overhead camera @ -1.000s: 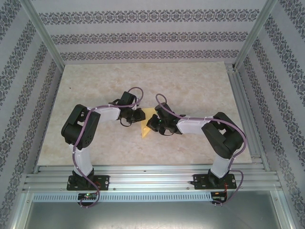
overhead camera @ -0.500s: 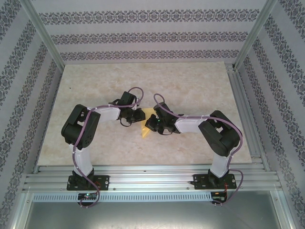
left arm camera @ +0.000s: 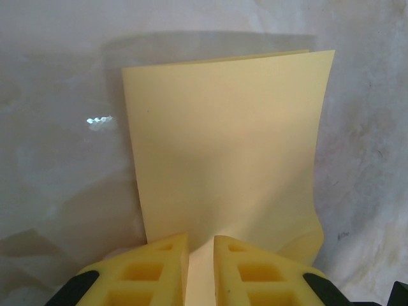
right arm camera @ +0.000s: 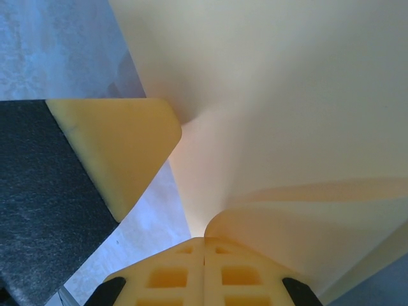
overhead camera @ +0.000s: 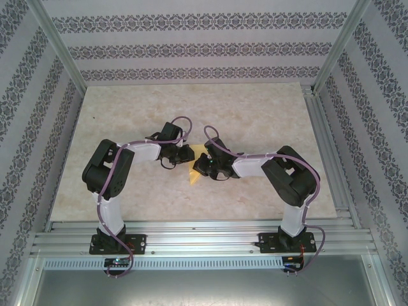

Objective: Fold a paper plane with a square sheet of paper (pick it up from the middle)
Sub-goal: Third fold the triangle at the center of the table.

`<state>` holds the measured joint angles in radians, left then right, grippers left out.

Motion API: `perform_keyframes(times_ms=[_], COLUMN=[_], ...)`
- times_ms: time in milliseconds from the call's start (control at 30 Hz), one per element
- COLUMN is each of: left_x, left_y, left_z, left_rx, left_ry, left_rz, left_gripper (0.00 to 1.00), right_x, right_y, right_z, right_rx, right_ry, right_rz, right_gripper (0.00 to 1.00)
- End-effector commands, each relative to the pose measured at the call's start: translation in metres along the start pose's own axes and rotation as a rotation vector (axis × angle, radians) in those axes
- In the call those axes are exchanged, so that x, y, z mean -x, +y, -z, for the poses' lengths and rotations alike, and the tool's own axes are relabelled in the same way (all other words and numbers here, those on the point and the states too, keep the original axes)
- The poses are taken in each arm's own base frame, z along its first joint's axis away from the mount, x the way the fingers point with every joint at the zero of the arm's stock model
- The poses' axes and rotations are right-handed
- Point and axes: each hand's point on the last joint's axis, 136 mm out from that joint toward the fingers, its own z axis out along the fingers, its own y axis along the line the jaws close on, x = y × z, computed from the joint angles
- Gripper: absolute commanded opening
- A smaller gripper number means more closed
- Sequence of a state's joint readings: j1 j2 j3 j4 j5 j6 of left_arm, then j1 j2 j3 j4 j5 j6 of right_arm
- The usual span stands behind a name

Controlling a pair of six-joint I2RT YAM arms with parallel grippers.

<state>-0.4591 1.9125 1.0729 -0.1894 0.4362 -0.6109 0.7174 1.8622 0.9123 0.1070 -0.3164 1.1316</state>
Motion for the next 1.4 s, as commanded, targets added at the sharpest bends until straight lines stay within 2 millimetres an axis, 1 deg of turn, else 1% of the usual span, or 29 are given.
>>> perform_keyframes(times_ms=[0,400,867,1200,1367], left_x=[-0.004,-0.005,-0.005,-0.005,-0.004], left_y=[0.004,0.005,0.003,0.003,0.002], left_z=[-0.004,-0.004,-0.004,-0.003,-0.003], left_rx=[0.011,0.013,0.006,0.006,0.002], left_ry=[0.031,0.033,0.036,0.036,0.036], left_rz=[-0.001,0.001,-0.001,-0.003,-0.003], left_gripper=[0.2,0.2,0.2,0.21,0.21], right_x=[0.011,0.013,0.007,0.005,0.004], right_y=[0.006,-0.004,0.002,-0.008,-0.008], right_z=[-0.002,-0.004,-0.007,-0.009,-0.011], right_rx=[0.026,-0.005,0.019,-0.019,-0.021], right_ry=[-0.03,-0.036,-0.002,0.005,0.012], right_rz=[0.007,-0.003,0.02,0.02,0.023], right_gripper=[0.02,0.02,0.03,0.05,0.09])
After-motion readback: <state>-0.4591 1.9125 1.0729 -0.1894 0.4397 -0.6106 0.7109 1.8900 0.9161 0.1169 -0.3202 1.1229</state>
